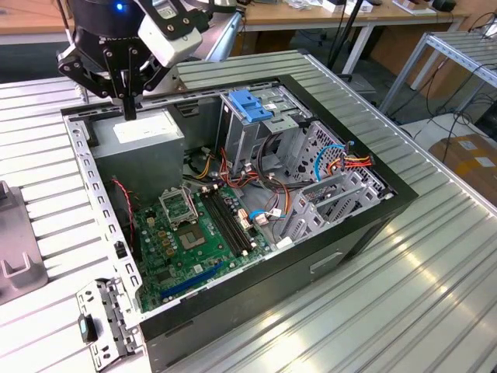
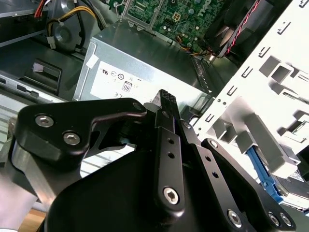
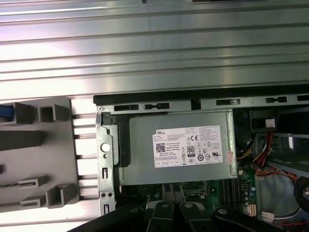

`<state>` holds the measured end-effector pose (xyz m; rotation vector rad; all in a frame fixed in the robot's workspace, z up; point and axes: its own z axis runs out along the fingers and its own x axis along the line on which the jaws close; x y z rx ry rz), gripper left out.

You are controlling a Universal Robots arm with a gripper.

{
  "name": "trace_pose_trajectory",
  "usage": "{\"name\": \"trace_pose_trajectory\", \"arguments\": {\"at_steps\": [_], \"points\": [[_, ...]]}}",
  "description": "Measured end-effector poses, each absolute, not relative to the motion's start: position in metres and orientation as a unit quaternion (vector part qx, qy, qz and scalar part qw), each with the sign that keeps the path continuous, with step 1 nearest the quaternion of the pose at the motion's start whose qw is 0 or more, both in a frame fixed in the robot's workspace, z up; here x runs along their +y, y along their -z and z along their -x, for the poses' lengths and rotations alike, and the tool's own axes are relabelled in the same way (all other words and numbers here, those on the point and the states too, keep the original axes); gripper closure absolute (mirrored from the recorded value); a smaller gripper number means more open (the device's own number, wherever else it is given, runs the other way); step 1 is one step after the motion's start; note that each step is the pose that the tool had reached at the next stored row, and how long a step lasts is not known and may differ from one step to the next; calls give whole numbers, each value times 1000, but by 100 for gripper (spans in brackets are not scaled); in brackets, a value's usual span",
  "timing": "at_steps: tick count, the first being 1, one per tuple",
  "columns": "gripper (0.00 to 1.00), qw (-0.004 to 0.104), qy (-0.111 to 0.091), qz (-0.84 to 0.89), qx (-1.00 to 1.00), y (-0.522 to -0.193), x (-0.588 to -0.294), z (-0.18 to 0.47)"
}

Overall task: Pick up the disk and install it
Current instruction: 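Reach for the disk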

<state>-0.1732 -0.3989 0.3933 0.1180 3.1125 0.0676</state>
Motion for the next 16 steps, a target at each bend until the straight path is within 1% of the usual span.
{"name": "trace_pose_trajectory", "arguments": {"at_steps": [16], "points": [[90, 13, -22, -38, 999, -393, -399, 184]]}}
